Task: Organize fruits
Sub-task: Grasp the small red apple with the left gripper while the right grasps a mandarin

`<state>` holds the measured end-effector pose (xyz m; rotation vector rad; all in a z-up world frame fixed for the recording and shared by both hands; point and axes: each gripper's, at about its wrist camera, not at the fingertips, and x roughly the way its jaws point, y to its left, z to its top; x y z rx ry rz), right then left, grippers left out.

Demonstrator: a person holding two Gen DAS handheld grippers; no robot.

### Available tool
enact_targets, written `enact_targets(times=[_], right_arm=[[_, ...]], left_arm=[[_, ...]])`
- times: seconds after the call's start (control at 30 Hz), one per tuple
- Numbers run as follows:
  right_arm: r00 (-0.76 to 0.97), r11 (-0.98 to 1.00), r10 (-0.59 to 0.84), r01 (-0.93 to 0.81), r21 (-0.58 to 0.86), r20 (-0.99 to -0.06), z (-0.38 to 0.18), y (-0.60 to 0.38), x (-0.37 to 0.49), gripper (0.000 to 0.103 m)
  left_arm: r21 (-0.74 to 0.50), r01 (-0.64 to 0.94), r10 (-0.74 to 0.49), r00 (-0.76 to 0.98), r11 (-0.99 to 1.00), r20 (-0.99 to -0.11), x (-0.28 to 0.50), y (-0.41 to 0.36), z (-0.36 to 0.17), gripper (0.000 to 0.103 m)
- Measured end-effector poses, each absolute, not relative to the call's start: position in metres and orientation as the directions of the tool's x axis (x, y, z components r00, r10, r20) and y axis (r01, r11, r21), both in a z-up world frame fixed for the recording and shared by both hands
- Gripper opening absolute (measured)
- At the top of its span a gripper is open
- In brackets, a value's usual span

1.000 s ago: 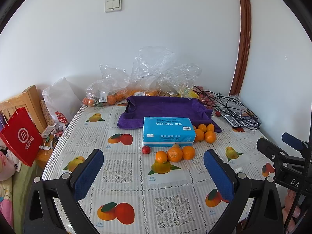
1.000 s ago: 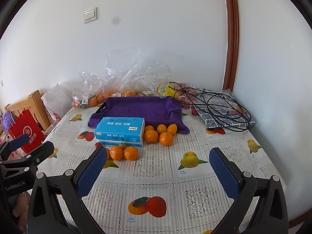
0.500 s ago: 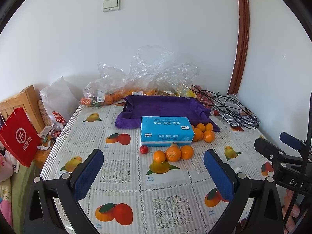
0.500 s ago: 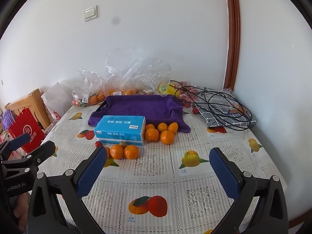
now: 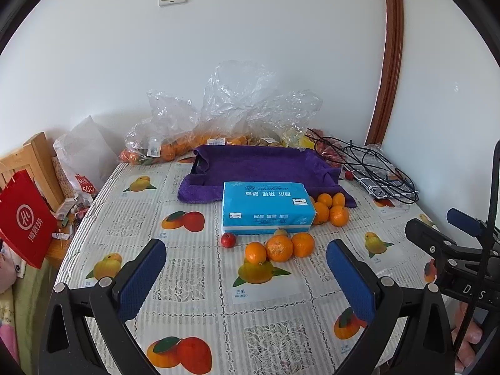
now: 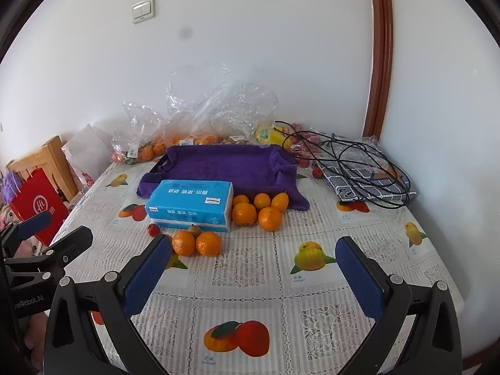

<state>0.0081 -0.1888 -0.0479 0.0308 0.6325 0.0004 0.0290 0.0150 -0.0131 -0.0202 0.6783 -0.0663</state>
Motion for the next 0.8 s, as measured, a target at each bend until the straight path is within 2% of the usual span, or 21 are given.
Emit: enact_targets(times=[0.33, 0.5, 0.8], right_arm=[[0.773, 0.999, 0.010, 0.026, 0.048, -0.635, -0.087, -0.198, 0.054, 0.101], [0.728, 0.996, 0.040, 0.022, 0.082, -0.685, -0.117, -0.202, 0.085, 0.088], [0.655, 0.973, 0.226, -0.108, 0.206, -0.721, -0.160, -0.174, 0.121, 0.065]], left_arm=[[-0.031, 0.000, -0.022, 0.702, 1.000, -0.712, 0.073, 0.038, -0.064, 0.098], [-0.025, -0.020, -0.006, 0.662, 0.999, -0.750, 0.095, 0.047, -0.091, 0.095], [-0.033, -0.043, 0.001, 0.617, 0.999, -0.787, 0.124, 0.058, -0.120, 0.095]])
